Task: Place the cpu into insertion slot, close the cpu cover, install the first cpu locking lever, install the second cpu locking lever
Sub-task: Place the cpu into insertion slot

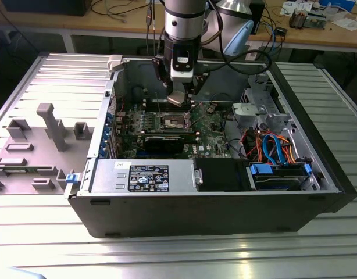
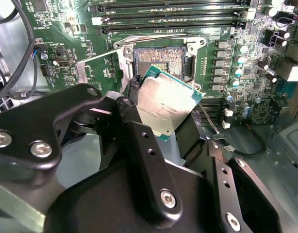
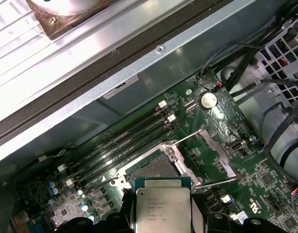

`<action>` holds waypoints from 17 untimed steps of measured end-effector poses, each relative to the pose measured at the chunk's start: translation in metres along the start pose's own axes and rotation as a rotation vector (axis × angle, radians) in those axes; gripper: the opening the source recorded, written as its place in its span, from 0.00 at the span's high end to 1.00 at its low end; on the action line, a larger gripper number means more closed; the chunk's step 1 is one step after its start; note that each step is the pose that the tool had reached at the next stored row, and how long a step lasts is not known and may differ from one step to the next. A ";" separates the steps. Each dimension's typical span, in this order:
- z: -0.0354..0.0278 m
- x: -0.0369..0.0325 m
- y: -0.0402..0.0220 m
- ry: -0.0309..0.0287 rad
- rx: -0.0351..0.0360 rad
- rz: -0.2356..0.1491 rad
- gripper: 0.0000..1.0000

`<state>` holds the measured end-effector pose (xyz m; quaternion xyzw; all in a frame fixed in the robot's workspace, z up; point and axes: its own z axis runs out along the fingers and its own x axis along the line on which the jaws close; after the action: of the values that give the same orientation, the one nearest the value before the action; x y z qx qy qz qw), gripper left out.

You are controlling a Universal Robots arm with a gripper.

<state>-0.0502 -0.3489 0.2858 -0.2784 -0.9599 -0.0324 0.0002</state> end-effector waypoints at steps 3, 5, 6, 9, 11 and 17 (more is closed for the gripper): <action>0.0001 0.0000 0.0000 -0.0003 -0.0001 0.004 0.45; 0.0002 0.0000 0.0000 -0.0005 -0.0002 0.008 0.45; 0.0002 0.0000 0.0000 -0.0006 -0.0003 0.011 0.45; 0.0004 0.0000 0.0000 -0.0010 -0.0003 0.016 0.45; 0.0004 0.0000 0.0000 -0.0012 -0.0004 0.019 0.45; 0.0006 0.0000 0.0000 -0.0016 -0.0005 0.025 0.45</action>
<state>-0.0502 -0.3489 0.2853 -0.2906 -0.9563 -0.0324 -0.0002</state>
